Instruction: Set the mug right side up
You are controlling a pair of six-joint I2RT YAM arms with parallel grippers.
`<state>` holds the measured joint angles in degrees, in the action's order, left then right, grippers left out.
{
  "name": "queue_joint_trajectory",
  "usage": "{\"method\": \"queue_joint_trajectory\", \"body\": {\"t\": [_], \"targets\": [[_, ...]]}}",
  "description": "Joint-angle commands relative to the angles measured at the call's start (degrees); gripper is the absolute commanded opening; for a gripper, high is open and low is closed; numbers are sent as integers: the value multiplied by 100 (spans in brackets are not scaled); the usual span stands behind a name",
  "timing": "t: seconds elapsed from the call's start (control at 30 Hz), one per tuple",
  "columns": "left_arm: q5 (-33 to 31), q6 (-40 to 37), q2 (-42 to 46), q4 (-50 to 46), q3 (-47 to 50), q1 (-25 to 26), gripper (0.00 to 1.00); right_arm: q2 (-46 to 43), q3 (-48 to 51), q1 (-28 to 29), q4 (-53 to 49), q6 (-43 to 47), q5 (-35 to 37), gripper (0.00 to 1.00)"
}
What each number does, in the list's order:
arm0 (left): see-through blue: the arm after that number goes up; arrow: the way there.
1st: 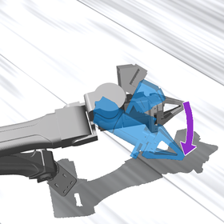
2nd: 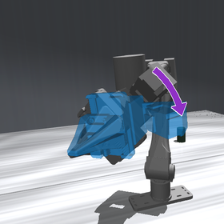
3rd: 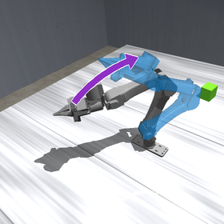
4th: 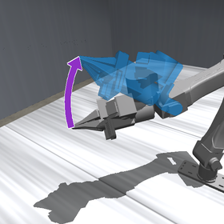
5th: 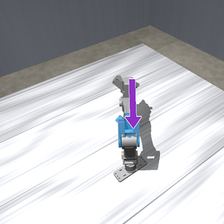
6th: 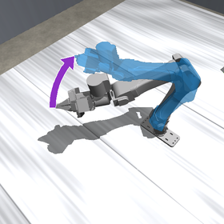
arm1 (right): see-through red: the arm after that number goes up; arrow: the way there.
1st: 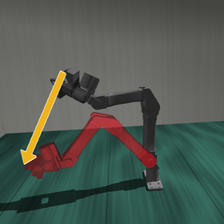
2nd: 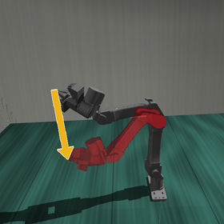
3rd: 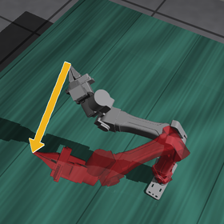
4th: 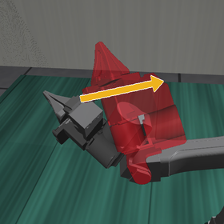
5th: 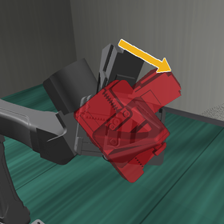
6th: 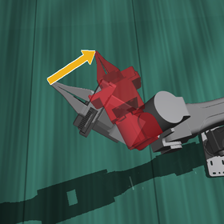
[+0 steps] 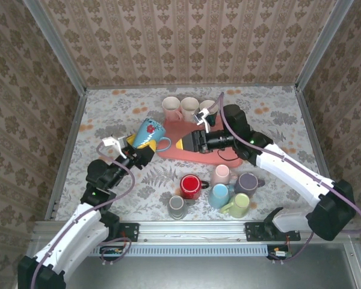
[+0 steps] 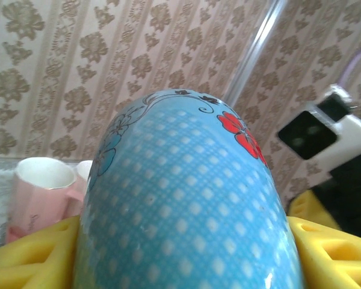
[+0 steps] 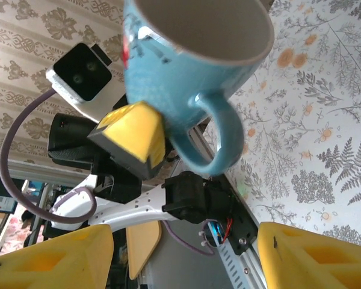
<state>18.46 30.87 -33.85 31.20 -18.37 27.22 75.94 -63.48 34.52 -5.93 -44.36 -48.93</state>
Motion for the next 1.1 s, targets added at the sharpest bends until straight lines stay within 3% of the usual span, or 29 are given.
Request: {"method": "queue_joint_trajectory", "body": {"t": [0.0, 0.43, 0.73, 0.83, 0.97, 1.07], "targets": [[430, 399, 36, 1046, 10, -45, 27, 301, -343, -37, 18, 226, -426, 65], [488, 505, 172, 846, 106, -55, 26, 1061, -768, 233, 490, -41, -785, 58], [517, 599, 126, 953, 131, -52, 22, 1355, -991, 292, 680, -295, -875, 45], [527, 652, 131, 993, 184, -42, 22, 1470, -1121, 322, 669, -354, -950, 36], [530, 691, 181, 915, 205, -42, 23, 1573, -1223, 379, 550, -330, -978, 14], [477, 637, 285, 584, 162, -42, 37, 1543, -1228, 388, 545, -351, -906, 1]]}}
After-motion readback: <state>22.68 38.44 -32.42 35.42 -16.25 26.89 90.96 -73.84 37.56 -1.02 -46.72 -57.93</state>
